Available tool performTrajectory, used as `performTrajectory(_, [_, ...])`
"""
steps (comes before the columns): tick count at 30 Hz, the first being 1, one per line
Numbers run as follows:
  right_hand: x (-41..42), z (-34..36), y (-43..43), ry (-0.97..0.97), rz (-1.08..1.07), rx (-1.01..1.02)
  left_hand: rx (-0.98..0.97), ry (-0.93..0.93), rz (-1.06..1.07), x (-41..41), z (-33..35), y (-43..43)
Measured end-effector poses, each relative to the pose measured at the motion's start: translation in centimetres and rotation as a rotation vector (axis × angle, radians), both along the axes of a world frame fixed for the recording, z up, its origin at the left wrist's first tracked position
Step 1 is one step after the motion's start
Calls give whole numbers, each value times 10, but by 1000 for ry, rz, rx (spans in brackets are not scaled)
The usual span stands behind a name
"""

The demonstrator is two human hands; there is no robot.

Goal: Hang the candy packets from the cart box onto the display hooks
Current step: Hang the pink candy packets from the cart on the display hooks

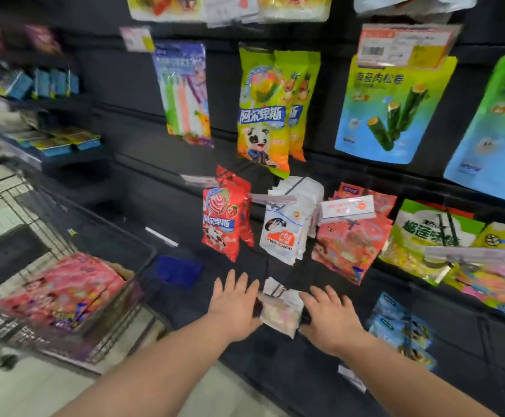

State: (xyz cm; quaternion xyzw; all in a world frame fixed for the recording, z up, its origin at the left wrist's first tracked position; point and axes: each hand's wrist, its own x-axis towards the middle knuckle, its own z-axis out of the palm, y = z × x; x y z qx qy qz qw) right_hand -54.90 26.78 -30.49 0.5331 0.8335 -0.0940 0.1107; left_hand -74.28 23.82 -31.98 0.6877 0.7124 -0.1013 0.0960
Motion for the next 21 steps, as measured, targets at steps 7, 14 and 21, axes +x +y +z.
performTrajectory(7, [-90, 3, -23, -44, 96, 1, -28, -19, 115, -89, -2, -54])
performTrajectory(14, [-253, -4, -78, -27, 277, -40, -6, 4, 290, -243, -4, -141])
performTrajectory(21, [-387, -15, -131, -9, 418, -96, -11, 59, 432, -369, -6, -225])
